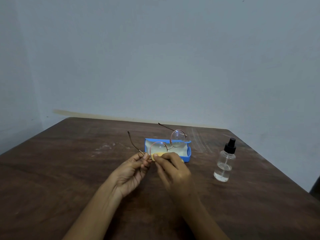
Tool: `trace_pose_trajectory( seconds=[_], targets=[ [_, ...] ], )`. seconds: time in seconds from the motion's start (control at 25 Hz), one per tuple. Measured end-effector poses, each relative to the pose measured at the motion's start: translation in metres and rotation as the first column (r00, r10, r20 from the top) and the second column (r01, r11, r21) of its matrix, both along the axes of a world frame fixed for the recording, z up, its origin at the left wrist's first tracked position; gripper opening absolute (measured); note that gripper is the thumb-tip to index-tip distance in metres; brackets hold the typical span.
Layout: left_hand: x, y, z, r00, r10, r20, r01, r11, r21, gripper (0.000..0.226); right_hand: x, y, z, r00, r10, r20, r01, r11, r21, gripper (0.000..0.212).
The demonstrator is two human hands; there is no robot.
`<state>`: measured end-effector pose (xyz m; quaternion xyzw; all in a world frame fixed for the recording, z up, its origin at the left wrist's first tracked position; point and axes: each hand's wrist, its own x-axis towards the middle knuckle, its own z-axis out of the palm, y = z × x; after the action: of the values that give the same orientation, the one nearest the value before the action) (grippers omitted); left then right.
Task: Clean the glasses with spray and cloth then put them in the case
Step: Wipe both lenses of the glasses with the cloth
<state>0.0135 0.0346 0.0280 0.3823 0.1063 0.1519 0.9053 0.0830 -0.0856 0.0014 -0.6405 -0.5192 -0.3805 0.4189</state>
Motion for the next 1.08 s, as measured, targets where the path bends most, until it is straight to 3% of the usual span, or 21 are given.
trace_pose_trajectory(
  seconds=[0.16,0.24,0.4,0.44,0.52,0.76,0.88,1.08],
  targets=[
    [0.002,0.002,-0.002,1.0,-0.003,-0.006,0.003,0.999,-0.035,0.023,0.007,-0.004,0.001,0.992,-0.089,-0.09,0.097,0.992,0.081,0.022],
    [0.002,0.004,-0.003,1.0,-0.021,-0.002,0.021,0.999,-0.044,0.01,0.007,-0.005,0.001,0.992,-0.095,-0.088,0.102,0.991,0.083,0.021],
    [0.0,0.008,-0.003,0.996,-0.062,0.07,0.066,0.997,-0.043,0.051,0.0,0.0,-0.001,0.999,0.002,-0.032,-0.001,1.0,0.022,0.018],
    [-0.001,0.008,-0.003,0.996,-0.07,0.061,0.072,0.997,-0.031,0.046,-0.001,0.0,-0.001,0.999,0.025,-0.023,-0.024,0.999,0.021,0.018],
    [-0.001,0.007,-0.001,1.0,-0.008,0.006,0.008,0.999,-0.031,0.015,0.0,-0.003,0.004,0.999,0.035,-0.04,-0.032,0.996,0.078,0.018],
    [-0.007,0.009,0.001,1.0,0.011,-0.022,-0.008,0.994,0.106,0.02,0.014,-0.022,0.019,0.972,-0.139,-0.188,0.198,0.917,0.345,0.02],
    [-0.009,0.006,0.003,0.999,-0.017,-0.04,0.023,0.985,0.168,0.006,0.019,-0.026,0.021,0.953,-0.197,-0.231,0.273,0.887,0.372,0.019],
    [-0.008,0.002,0.001,0.996,-0.065,-0.066,0.078,0.971,0.226,0.012,0.022,-0.025,0.019,0.947,-0.186,-0.262,0.272,0.898,0.346,0.02]
  ],
)
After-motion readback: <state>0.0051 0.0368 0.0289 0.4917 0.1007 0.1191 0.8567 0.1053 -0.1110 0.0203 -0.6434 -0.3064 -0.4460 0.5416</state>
